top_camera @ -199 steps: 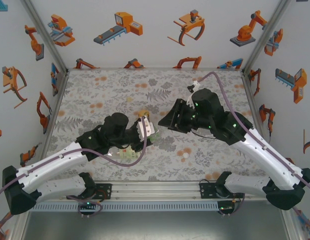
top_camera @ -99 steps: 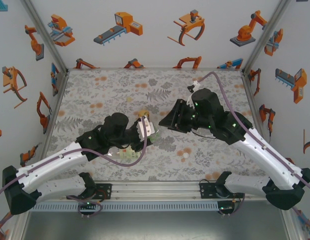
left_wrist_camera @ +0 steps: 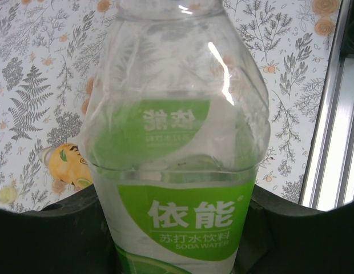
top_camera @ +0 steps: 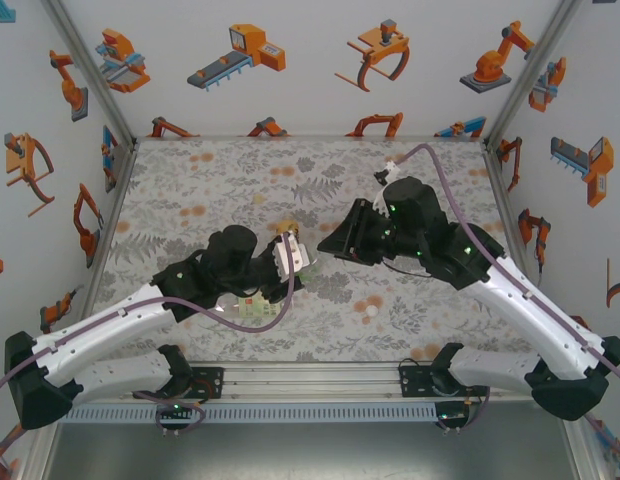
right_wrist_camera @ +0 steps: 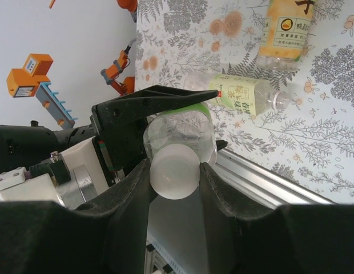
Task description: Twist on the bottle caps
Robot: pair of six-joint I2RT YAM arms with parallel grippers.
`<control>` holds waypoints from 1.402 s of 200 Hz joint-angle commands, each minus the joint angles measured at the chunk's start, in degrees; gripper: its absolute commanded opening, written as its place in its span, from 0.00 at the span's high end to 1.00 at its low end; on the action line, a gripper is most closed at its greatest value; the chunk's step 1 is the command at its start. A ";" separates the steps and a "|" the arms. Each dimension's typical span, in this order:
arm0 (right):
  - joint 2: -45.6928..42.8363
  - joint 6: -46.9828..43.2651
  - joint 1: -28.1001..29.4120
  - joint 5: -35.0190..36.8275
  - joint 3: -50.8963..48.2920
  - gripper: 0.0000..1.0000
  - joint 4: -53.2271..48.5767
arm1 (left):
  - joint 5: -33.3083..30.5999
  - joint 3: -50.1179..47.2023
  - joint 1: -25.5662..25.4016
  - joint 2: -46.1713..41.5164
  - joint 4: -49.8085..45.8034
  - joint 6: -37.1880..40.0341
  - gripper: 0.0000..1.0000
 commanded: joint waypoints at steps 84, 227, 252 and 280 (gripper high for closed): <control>-4.54 -43.08 0.17 -19.47 2.71 1.00 8.53 | 13.79 2.82 -0.27 -3.25 -0.95 2.21 1.00; -2.07 -75.05 0.27 -30.25 9.84 0.98 -2.27 | 18.09 3.81 -0.29 -3.89 -2.21 2.53 1.00; -1.74 -74.81 0.27 -31.66 9.83 0.83 -2.80 | 18.02 3.83 -0.29 -3.86 -2.28 2.47 1.00; -1.91 -74.93 0.35 -33.92 9.27 0.77 -3.00 | 18.88 3.83 -0.28 -3.58 -2.18 2.50 1.00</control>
